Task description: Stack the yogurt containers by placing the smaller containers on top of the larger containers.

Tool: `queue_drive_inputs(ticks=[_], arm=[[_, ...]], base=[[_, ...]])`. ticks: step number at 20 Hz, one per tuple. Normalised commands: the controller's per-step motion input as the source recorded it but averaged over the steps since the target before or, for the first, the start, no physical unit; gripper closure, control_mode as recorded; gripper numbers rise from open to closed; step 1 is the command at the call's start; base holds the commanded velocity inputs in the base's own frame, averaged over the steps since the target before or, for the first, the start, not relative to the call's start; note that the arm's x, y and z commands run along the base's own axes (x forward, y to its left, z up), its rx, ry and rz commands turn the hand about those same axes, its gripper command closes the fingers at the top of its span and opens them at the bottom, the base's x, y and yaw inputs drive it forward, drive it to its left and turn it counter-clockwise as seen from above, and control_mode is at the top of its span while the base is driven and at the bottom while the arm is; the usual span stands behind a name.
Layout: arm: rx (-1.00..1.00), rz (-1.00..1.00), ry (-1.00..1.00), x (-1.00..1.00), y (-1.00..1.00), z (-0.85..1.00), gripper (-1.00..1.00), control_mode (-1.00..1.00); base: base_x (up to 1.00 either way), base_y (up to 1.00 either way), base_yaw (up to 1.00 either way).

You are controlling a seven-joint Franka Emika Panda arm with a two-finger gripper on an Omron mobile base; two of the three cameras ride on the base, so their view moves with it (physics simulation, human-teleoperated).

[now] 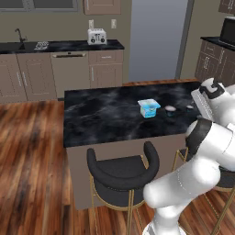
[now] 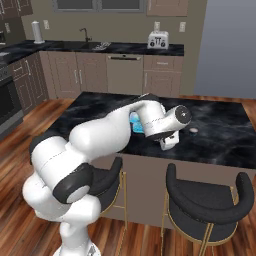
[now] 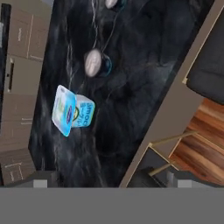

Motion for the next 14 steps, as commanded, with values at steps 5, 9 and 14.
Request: queue_drive_inputs(ticks=[5, 9, 14], arm=[[0.0, 0.11, 0.0, 0.6, 0.0, -0.49, -1.0, -1.0], [0.0, 0.1, 0.0, 0.6, 0.0, -0.43, -1.0, -1.0], [0.0, 0.08, -0.03, 0.58, -0.07, -0.26, -1.0, -1.0]], base=[[0.0, 0.0, 0.0], [0.0, 0.0, 0.0], [0.0, 0.0, 0.0]])
